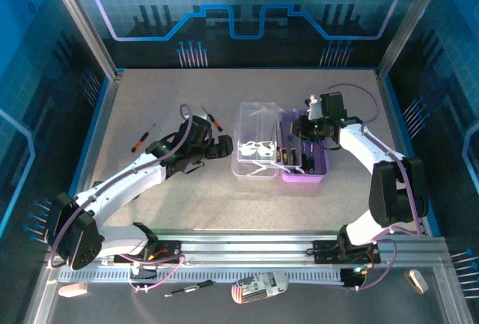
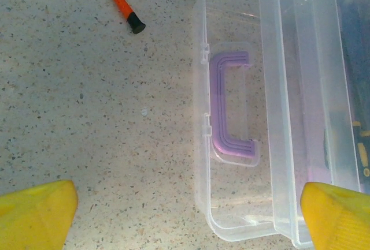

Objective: Pack the tool kit

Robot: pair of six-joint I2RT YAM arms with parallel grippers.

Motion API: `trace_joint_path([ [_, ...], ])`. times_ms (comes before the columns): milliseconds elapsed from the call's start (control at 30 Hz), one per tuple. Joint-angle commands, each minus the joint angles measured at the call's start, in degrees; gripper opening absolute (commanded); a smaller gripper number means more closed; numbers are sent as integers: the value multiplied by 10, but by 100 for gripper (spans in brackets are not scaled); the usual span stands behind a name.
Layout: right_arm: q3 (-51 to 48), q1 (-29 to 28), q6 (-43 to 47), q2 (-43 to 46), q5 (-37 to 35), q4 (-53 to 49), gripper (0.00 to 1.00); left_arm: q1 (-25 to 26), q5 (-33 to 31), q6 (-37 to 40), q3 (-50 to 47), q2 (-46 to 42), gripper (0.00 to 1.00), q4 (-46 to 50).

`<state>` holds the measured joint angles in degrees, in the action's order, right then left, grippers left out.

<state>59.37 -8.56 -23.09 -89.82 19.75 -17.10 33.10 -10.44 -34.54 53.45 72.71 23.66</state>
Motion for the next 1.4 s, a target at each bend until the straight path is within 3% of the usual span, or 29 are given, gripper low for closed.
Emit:
trace_joint_path([
  [0,8,6,-8,-6,8,-8,12,-5,9,-8,1,3,99,-8],
  [500,11,4,-9,29,-7,-26,14,-5,-4,-5,-7,-9,99,-15],
  [633,6,1,-17,67,-12,-21,20,-8,-24,2,-3,-8,99,-7],
  [733,-8,-6,-28,106,-25,-4,32,-16,-55,-1,-5,-11,99,1],
  [833,-33,-21,-39,147,-48,17,40,-38,-53,7,-6,-13,99,0],
  [1133,-174,-109,-62,258,-159,127,41,-125,-101,-3,-9,-14,99,6],
  [1367,-206,-117,-73,267,-175,161,41,-224,-58,8,38,72,91,7],
])
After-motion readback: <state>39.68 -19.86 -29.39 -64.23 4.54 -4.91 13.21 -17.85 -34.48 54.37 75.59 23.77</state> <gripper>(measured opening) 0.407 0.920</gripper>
